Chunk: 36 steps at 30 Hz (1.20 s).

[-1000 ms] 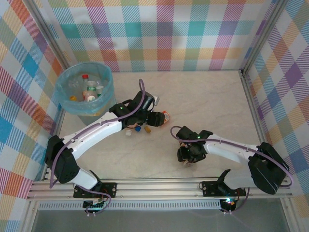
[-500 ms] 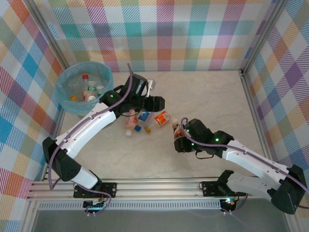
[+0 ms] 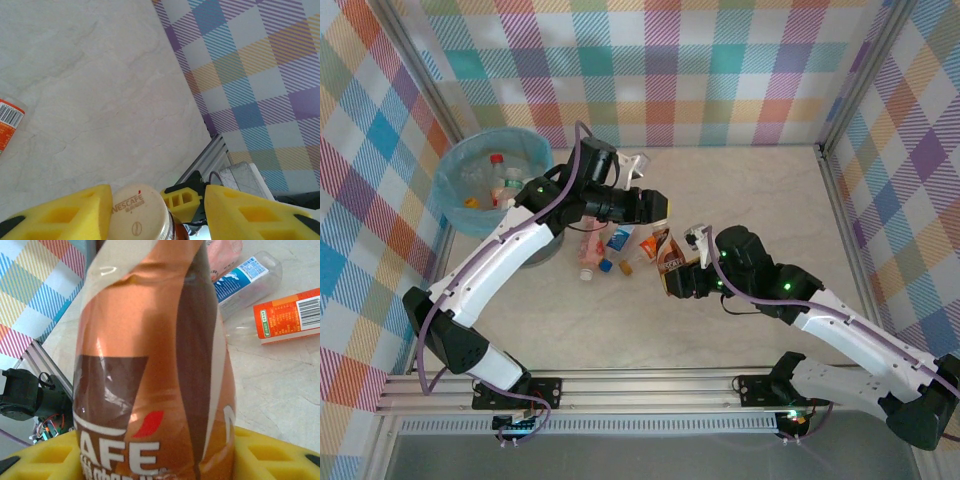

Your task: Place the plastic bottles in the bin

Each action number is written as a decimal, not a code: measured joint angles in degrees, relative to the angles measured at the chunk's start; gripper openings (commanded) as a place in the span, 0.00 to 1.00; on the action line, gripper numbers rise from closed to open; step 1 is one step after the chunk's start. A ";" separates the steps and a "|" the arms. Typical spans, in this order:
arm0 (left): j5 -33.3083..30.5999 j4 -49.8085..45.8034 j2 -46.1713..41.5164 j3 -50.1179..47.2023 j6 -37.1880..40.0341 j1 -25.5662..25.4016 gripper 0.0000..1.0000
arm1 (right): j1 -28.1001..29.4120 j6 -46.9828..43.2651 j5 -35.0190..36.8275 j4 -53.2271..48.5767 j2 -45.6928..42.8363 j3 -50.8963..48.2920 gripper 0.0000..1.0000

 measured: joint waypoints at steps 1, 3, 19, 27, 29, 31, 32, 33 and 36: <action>0.13 -0.02 0.00 -0.15 0.00 0.04 0.50 | -0.04 0.07 -0.13 -0.17 -0.02 0.00 0.55; 0.44 -0.02 0.00 -0.50 0.00 0.04 0.53 | -0.04 0.24 -0.31 -0.66 -0.13 0.00 0.55; 3.96 0.37 0.31 -0.83 -0.07 -0.09 0.62 | -0.04 1.09 -0.59 -2.56 -2.80 -0.02 0.55; 6.03 0.52 1.18 -2.29 -0.35 -0.46 0.51 | -0.02 1.33 0.37 -1.81 -4.70 -0.02 0.56; 6.95 0.83 1.18 -2.29 -0.70 -0.57 0.42 | -0.02 1.51 0.63 -1.99 -4.72 -0.02 0.56; 7.72 1.09 1.18 -2.29 -0.94 -0.72 0.36 | 0.02 1.51 0.66 -2.32 -4.72 -0.02 0.58; 7.98 1.38 1.18 -2.29 -1.18 -0.72 0.32 | 0.02 1.51 0.66 -2.38 -4.72 -0.02 0.59; 8.07 1.68 1.18 -2.29 -1.42 -0.72 0.30 | 0.02 1.49 0.74 -2.40 -4.74 -0.02 0.60; 8.13 1.92 1.18 -2.29 -1.81 -0.72 0.23 | 0.02 1.29 0.85 -2.27 -4.74 0.00 0.67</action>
